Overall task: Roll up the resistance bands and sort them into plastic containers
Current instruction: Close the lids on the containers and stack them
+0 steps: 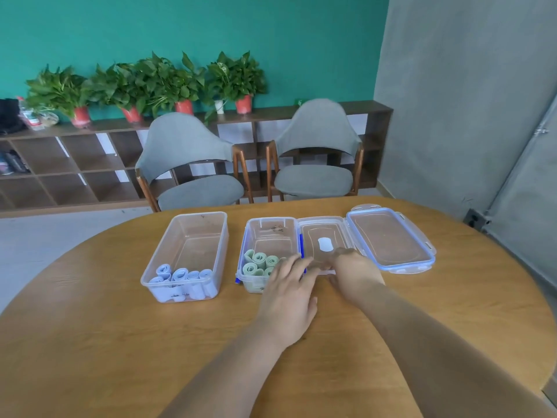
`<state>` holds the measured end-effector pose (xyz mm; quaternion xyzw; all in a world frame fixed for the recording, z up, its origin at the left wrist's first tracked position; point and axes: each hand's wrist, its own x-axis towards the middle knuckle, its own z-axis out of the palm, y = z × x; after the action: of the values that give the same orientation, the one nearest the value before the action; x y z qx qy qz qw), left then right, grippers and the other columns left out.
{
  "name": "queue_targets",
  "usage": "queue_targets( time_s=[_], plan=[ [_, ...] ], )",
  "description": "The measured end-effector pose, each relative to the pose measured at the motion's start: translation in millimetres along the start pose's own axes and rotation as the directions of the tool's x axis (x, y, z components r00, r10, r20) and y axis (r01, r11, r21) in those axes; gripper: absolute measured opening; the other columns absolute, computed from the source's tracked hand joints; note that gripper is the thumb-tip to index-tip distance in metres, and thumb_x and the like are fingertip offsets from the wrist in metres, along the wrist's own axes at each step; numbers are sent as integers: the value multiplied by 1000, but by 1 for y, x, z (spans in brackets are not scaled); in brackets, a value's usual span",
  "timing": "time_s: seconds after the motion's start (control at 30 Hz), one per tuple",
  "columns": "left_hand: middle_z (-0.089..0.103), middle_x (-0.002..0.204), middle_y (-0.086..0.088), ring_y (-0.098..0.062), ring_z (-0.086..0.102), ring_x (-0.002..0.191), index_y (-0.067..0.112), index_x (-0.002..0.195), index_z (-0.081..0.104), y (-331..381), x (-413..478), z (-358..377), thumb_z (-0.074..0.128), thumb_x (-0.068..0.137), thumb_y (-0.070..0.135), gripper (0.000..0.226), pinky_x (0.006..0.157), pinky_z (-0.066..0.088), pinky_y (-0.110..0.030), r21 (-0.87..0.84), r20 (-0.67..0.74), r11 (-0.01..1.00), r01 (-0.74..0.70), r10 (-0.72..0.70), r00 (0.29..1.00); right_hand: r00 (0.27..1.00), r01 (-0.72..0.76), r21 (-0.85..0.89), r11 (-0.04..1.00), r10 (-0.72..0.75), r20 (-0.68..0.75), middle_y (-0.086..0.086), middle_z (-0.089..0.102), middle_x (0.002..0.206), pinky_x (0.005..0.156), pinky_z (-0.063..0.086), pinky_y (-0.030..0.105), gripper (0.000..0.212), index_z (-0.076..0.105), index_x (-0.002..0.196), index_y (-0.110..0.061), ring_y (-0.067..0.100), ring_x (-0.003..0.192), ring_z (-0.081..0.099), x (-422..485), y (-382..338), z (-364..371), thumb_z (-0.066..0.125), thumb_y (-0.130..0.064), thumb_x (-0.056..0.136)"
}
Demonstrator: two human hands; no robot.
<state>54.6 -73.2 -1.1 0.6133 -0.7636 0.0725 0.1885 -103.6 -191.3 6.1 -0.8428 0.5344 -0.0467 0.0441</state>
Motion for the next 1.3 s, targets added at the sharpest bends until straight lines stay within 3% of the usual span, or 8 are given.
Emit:
queue_targets(
  time_s=[0.23, 0.47, 0.7, 0.83, 1.07, 1.13, 1.23, 1.3],
  plan=[
    [43, 157, 4, -24, 27, 154, 25, 147, 53, 3, 4, 2, 62, 96, 34, 53, 127, 28, -44, 9, 26, 1000, 29, -29, 999, 1000, 12, -183, 983, -13, -5, 0, 56, 116, 66, 43, 34, 41, 63, 120, -22, 24, 110, 56, -19, 8, 0, 57, 5, 89],
    [29, 164, 5, -21, 18, 155, 25, 155, 42, 18, 14, -18, 58, 101, 40, 59, 128, 20, -38, -26, 84, 997, 68, -66, 994, 998, -62, -122, 991, 61, -11, 2, 53, 121, 84, 57, 38, 55, 58, 131, -22, 26, 117, 55, -42, 22, -19, 56, 10, 86],
    [25, 166, 2, -20, 19, 156, 22, 161, 30, 24, 23, -37, 60, 100, 40, 70, 127, 26, -40, -140, 69, 979, 149, -141, 988, 966, -72, -19, 997, 65, -252, -6, 58, 99, 66, 54, 34, 15, 65, 105, -27, 22, 88, 63, -56, 7, -50, 59, -15, 98],
    [24, 165, 5, -18, 21, 156, 24, 163, 25, 25, 21, -56, 61, 102, 36, 72, 125, 31, -38, -213, 45, 964, 161, -155, 987, 924, -100, 6, 995, 95, -371, -7, 55, 86, 57, 43, 31, 11, 64, 96, -30, 21, 73, 58, -62, -8, -71, 59, -22, 101],
    [39, 161, 0, -24, 43, 146, 22, 159, 34, 18, 21, -92, 48, 110, 30, 52, 111, 43, -38, -338, 75, 904, 262, -252, 965, 858, 20, 336, 942, 156, -489, -6, 71, 87, 66, 55, 36, 13, 71, 97, -25, 23, 77, 67, -64, -50, -107, 60, -32, 100],
    [51, 148, 0, -25, 56, 126, 22, 153, 41, 13, 21, -99, 42, 112, 28, 41, 100, 50, -36, -409, 112, 846, 343, -326, 939, 836, 84, 390, 917, 148, -528, -7, 71, 82, 67, 56, 37, 12, 71, 91, -23, 20, 76, 67, -66, -66, -114, 63, -29, 98],
    [55, 124, -3, -25, 55, 107, 21, 133, 49, 5, 21, -106, 35, 113, 26, 25, 98, 51, -42, -524, 153, 734, 432, -417, 896, 812, 170, 491, 854, 161, -562, -12, 71, 84, 66, 53, 23, 3, 70, 96, -25, 8, 77, 67, -70, -87, -119, 67, -25, 97],
    [58, 127, -5, -26, 57, 108, 22, 148, 45, -3, 21, -113, 32, 113, 28, 38, 88, 49, -35, -570, 185, 654, 497, -487, 853, 807, 202, 582, 788, 203, -555, -15, 70, 87, 65, 46, 8, 4, 68, 99, -29, -2, 80, 66, -71, -100, -120, 68, -24, 98]
  ],
)
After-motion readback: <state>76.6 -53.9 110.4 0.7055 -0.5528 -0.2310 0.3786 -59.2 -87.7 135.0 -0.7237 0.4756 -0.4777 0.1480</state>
